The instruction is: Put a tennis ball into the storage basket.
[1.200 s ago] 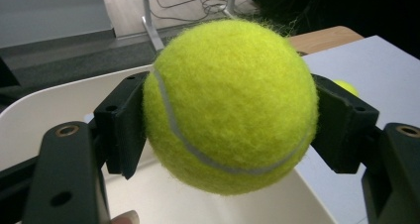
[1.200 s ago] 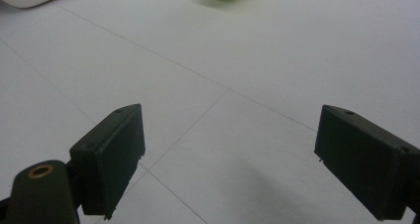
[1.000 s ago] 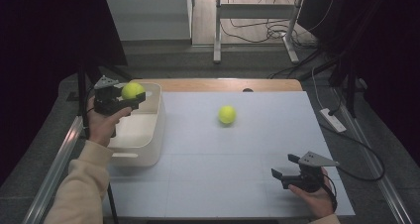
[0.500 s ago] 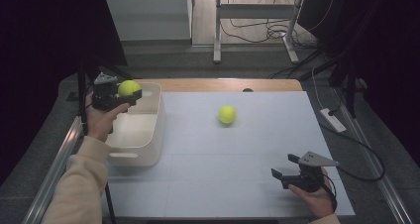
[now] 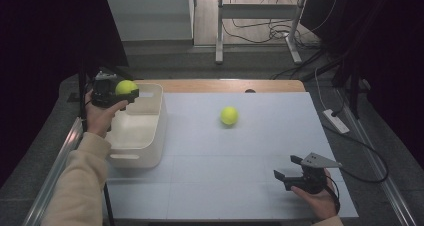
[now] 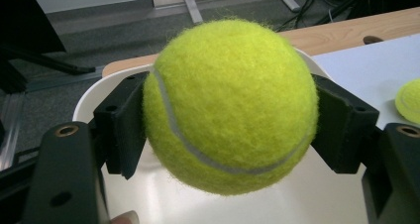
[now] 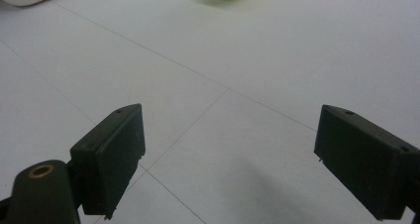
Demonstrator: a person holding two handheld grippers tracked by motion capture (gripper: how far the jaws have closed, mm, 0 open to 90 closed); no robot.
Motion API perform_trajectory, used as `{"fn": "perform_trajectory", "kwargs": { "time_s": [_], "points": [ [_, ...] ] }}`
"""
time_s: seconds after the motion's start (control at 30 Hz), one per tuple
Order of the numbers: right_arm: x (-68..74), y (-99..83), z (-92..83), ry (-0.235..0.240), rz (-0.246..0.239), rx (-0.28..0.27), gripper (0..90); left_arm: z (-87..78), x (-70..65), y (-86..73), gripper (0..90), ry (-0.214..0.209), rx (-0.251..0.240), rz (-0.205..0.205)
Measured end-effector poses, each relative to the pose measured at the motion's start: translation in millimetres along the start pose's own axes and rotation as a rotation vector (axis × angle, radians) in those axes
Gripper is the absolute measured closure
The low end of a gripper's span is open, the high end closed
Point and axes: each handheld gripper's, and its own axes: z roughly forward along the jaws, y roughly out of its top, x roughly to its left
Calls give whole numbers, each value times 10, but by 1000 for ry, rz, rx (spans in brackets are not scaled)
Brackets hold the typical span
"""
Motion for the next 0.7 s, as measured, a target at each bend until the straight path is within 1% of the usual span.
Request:
{"fn": "perform_trajectory", "kwargs": {
  "time_s": [0.27, 0.4, 0.43, 0.47, 0.5, 0.53, 0.6, 0.7],
  "points": [
    [-2, -1, 1, 1, 0, 1, 120, 81, 19, 36, 258, 14, 31, 2],
    [-6, -2, 0, 0, 1, 1, 120, 158, 44, 35, 258, 22, 62, 1],
    [-6, -2, 0, 0, 2, 1, 120, 158, 44, 35, 257, 22, 62, 1],
    [-7, -1, 0, 0, 2, 0, 120, 203, 53, 31, 257, 32, 83, 3],
    [-7, -2, 0, 0, 1, 1, 120, 221, 57, 28, 257, 35, 91, 7],
    [-8, -3, 1, 0, 1, 1, 120, 221, 57, 28, 257, 35, 91, 7],
    [-8, -3, 2, 0, 2, 1, 120, 253, 65, 20, 257, 43, 110, 15],
    [-9, -4, 2, 0, 2, 1, 120, 278, 77, 10, 257, 43, 130, 14]
  ]
}}
